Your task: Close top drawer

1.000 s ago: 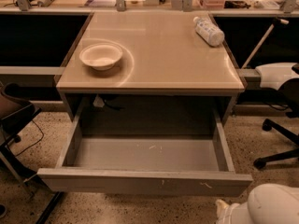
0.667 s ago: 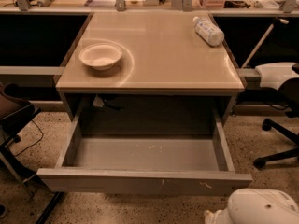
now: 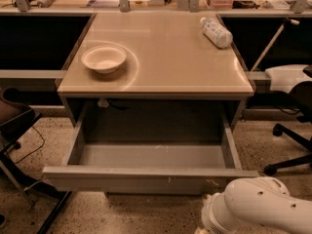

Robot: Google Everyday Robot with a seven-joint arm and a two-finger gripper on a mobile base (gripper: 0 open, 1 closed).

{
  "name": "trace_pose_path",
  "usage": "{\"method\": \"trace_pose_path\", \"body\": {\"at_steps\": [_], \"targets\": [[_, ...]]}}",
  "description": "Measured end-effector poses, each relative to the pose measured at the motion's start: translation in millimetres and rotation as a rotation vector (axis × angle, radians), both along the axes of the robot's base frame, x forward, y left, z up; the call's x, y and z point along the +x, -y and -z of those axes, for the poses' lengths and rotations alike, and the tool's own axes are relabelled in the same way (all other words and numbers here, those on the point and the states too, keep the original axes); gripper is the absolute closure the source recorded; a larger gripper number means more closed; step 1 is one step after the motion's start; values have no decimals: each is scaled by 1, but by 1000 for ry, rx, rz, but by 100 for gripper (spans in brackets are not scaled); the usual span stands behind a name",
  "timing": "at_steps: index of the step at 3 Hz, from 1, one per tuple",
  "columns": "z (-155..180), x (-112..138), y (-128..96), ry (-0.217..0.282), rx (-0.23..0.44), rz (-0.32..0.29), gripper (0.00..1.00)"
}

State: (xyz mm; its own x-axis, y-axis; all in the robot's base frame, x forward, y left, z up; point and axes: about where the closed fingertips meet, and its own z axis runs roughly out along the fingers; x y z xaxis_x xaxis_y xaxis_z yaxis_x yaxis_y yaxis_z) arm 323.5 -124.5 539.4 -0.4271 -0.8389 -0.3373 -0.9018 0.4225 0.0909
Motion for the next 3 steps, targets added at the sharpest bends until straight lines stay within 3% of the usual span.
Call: {"method": "trace_pose_path", "body": {"at_steps": [1, 2, 3], "targets": [[-47, 33, 8, 156, -4, 64, 0], [-78, 60, 12, 239, -3, 101, 0], [-92, 102, -1, 254, 15, 95, 0]]}}
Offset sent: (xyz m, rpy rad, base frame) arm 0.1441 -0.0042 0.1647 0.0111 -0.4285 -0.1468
